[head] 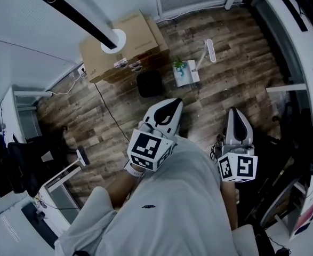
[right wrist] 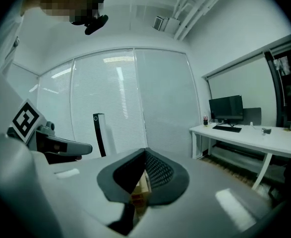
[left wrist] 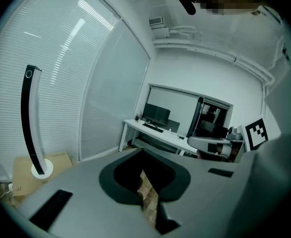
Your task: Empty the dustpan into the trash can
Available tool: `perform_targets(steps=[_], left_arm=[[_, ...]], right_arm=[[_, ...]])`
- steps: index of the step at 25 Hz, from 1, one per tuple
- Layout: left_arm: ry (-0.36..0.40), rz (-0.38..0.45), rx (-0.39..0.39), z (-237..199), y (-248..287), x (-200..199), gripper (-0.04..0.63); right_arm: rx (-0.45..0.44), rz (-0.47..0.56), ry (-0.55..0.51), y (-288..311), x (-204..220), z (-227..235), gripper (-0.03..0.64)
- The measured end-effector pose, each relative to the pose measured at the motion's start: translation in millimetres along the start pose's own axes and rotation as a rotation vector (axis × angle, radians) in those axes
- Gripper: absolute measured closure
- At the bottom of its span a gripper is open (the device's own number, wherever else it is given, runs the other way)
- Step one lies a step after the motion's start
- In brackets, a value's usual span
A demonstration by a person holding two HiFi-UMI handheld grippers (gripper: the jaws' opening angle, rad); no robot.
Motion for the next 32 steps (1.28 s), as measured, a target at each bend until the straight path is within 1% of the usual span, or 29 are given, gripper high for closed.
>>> perform_targets(steps=[4, 8, 11, 15, 18, 21, 25, 30, 31, 32], left_arm=[[0.032, 0.016, 0.014, -43, 23, -34, 0.588], [0.038, -0.015, 0.017, -68, 42, -42, 0.588], [0.034, -0.053, 0.018, -74, 57, -44, 0.588], [0.04, -0.074, 0.004, -79, 79, -54, 0.588], [0.038, -0.084, 0.001, -82, 92, -57, 0.588], [0.032, -0.101, 0.014, -86, 106, -56, 0.588], [0.037, -0.127, 0.025, -91, 132, -51, 0.588], [0.044, -0.132, 0.024, -105, 164, -47, 0.588], [0.041, -0.136, 0.024, -109, 171, -45, 0.588], [0.038, -0.142, 0.023, -112, 178, -42, 0.588]], right_arm=[[-0.007, -0.01, -0.008, 55, -23, -3, 0.606], [-0.014, -0.008, -0.008, 90, -35, -7, 0.606], [-0.034, -0.027, -0.03, 106, -40, -3, 0.606], [-0.06, -0.054, -0.039, 132, -39, 14, 0.606], [-0.049, -0.085, -0.021, 143, -31, 25, 0.606], [-0.049, -0.114, -0.015, 154, -27, 31, 0.606], [-0.054, -0.148, -0.042, 171, -26, 41, 0.606], [-0.055, -0.174, -0.048, 202, -23, 51, 0.606], [-0.056, -0.182, -0.049, 209, -21, 52, 0.604], [-0.058, -0.191, -0.052, 216, -19, 54, 0.577]])
Point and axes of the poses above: the fingertips, and each gripper's own axes: y forward along the fingers, z to its right, x out of its underside, the point moved 7 cm from there along -y, backward along the fingers, and after that the axes turned 11 degrees about -z, right-handed, at the moved point
